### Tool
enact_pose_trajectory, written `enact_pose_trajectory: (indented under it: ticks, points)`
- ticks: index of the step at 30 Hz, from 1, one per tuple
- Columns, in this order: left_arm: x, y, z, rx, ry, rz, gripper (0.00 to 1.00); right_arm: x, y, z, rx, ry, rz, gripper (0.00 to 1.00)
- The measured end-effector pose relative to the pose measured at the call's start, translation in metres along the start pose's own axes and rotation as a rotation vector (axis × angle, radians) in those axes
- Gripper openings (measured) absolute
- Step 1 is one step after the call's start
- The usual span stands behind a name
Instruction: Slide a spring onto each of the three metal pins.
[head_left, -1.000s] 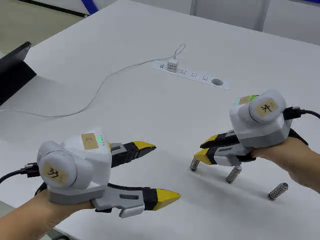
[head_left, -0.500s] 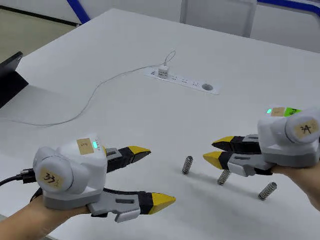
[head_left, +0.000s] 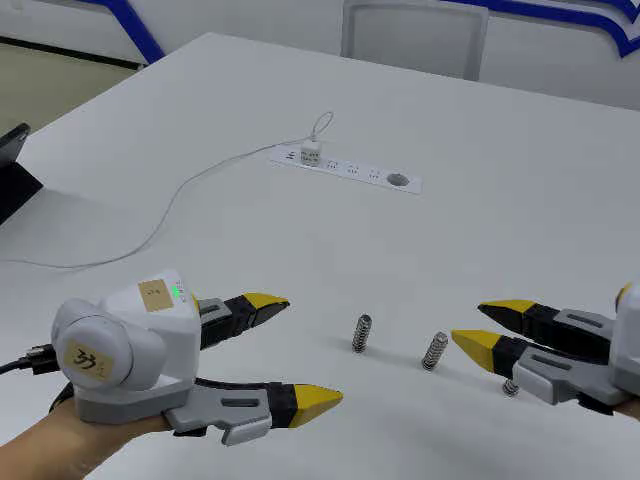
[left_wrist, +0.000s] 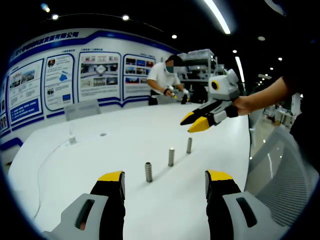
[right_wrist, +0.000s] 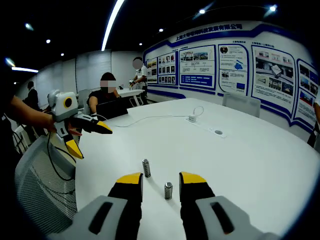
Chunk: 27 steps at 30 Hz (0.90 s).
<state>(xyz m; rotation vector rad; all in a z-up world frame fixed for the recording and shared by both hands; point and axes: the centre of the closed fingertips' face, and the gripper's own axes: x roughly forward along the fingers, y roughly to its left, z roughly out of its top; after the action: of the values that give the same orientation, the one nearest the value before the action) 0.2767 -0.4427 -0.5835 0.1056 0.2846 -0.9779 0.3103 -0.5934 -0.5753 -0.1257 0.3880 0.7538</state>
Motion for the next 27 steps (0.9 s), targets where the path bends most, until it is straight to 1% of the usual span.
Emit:
enact_pose_trajectory:
  ticks: [1, 2, 8, 12, 14, 18, 19, 20, 23, 25, 27]
  points:
    - [0.000, 0.000, 0.001, -0.001, -0.002, 0.002, 0.67, -0.006, -0.001, -0.002, 0.021, -0.018, -0.011, 0.30]
    - [0.000, 0.000, 0.001, -0.001, -0.002, 0.004, 0.67, -0.010, -0.002, -0.003, 0.026, -0.027, -0.017, 0.30]
    - [0.000, -0.002, 0.004, -0.008, -0.011, 0.006, 0.68, -0.035, -0.008, -0.018, 0.074, -0.052, -0.091, 0.35]
    - [0.002, -0.007, 0.004, -0.013, -0.012, 0.001, 0.70, -0.050, -0.017, -0.030, 0.124, -0.069, -0.173, 0.42]
    - [0.003, -0.009, 0.004, -0.014, -0.014, -0.001, 0.72, -0.057, -0.017, -0.035, 0.132, -0.079, -0.191, 0.46]
    - [0.004, -0.012, 0.004, -0.010, -0.010, -0.002, 0.77, -0.065, -0.017, -0.049, 0.135, -0.060, -0.221, 0.53]
    - [0.004, -0.012, 0.004, -0.010, -0.012, 0.001, 0.78, -0.068, -0.019, -0.053, 0.144, -0.056, -0.236, 0.54]
    - [0.004, -0.012, 0.005, -0.010, -0.014, 0.004, 0.79, -0.070, -0.021, -0.056, 0.152, -0.057, -0.246, 0.55]
    - [0.004, -0.012, 0.006, -0.022, -0.025, 0.018, 0.85, -0.076, -0.022, -0.060, 0.171, -0.081, -0.283, 0.64]
    - [0.003, -0.013, 0.006, -0.028, -0.028, 0.024, 0.89, -0.079, -0.019, -0.064, 0.182, -0.079, -0.297, 0.70]
    - [0.003, -0.014, 0.005, -0.030, -0.029, 0.026, 0.91, -0.081, -0.019, -0.068, 0.184, -0.074, -0.310, 0.72]
